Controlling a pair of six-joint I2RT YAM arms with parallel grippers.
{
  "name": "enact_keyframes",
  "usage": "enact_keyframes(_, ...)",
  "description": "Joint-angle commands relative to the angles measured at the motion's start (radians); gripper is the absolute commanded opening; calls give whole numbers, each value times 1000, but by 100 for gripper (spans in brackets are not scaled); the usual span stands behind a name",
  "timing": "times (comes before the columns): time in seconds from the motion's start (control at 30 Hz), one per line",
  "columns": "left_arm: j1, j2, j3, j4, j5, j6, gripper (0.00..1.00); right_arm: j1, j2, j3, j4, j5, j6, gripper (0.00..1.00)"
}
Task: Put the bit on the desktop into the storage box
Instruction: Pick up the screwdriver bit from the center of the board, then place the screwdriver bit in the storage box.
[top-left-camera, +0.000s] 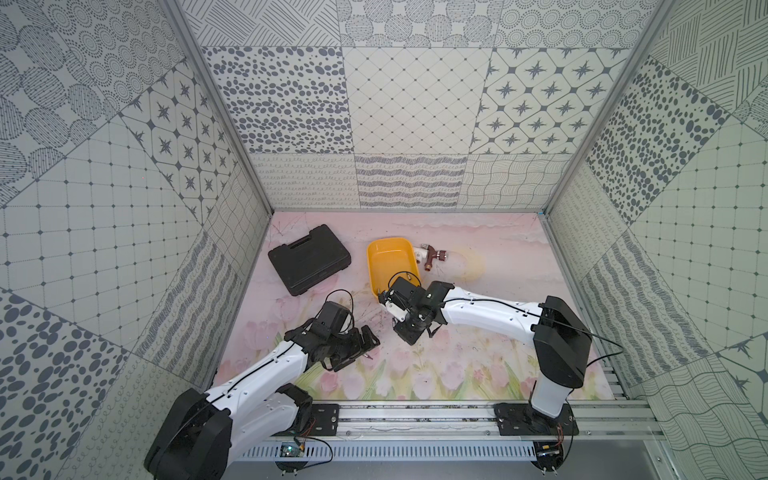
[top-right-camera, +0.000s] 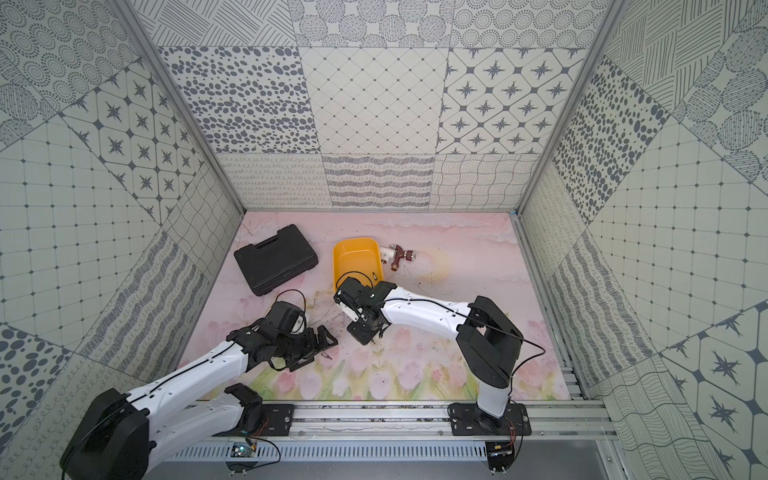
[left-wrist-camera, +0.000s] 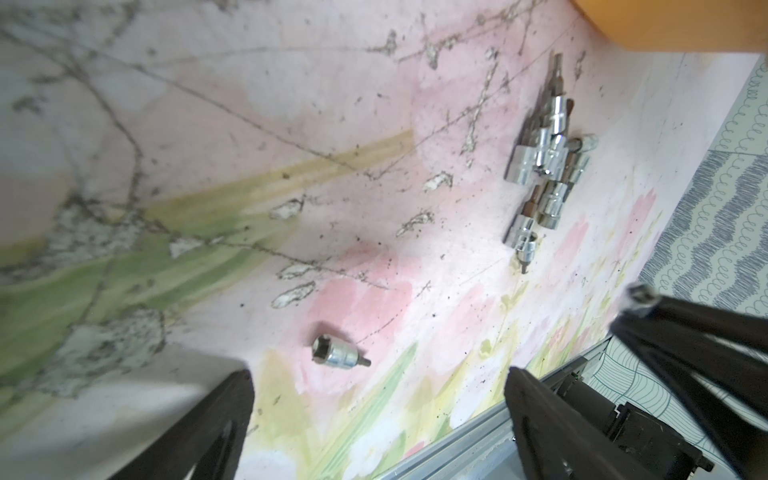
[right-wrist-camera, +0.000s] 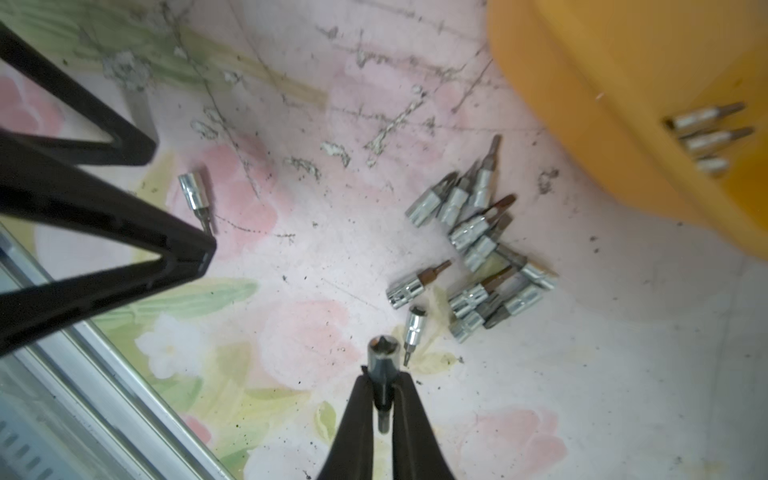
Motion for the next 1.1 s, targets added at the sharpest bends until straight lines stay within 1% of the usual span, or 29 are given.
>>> enact_keyframes(0.0, 1, -4, 13, -29, -13, 25, 99, -47, -48, 77, 21, 3, 4, 0)
enact_keyframes(0.2, 1, -1, 9, -26, -7, 25, 99, -124, -31, 196, 35, 54, -12, 0)
enact_keyframes(0.4, 1, 0, 7, -24, -2, 29, 99, -191, 58, 305, 59, 74, 0, 0)
enact_keyframes(0.63, 1, 5, 11, -25, 3, 33, 99, -225, 223, 445, 64, 95, 5, 0)
enact_keyframes(0.83, 3, 8, 21, -38, 0, 43, 99, -234, 352, 535, 68, 102, 10, 0)
enact_keyframes(1.07, 1, 13, 29, -51, -7, 50, 99, -237, 455, 578, 66, 88, 20, 0)
